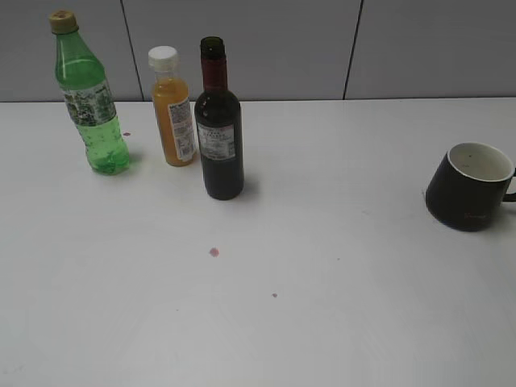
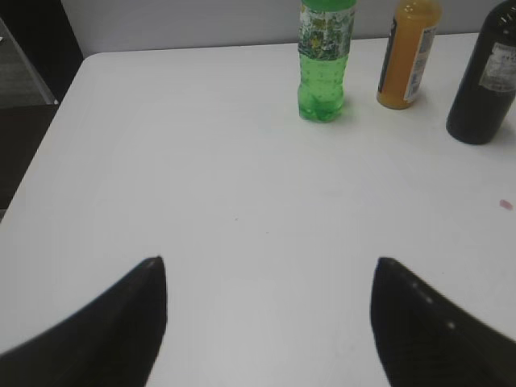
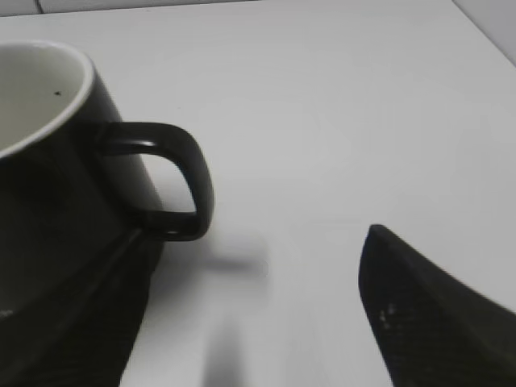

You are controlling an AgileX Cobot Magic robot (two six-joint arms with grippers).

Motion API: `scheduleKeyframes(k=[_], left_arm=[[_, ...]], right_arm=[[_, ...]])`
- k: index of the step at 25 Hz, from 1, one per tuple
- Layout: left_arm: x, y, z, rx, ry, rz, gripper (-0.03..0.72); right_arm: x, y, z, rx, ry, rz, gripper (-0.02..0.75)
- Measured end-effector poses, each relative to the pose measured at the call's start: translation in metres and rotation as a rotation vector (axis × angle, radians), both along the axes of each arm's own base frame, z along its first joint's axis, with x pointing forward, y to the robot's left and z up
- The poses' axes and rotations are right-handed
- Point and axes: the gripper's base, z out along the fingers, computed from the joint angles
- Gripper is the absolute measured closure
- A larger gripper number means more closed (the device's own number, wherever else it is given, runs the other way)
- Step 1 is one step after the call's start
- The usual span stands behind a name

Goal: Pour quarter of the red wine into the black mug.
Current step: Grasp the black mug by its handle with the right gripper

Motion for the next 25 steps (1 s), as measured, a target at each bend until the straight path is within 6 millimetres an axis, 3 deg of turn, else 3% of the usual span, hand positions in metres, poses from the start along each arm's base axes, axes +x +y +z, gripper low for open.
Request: scheduleKeyframes(k=[9,17,25], left_arm=[[0.0,0.0,0.0,0.0,0.0,0.0,0.101],[0.0,0.0,0.0,0.0,0.0,0.0,0.101],[0.0,0.0,0.0,0.0,0.0,0.0,0.101]], right_arm=[[0.012,-0.005,0.005,-0.016,-0.04,0.017,0.125],[0.021,-0.008,-0.015,0.01,-0.001,0.035,0.134],[0.024,-0.008,-0.015,0.016,-0.01,0.061,0.143]])
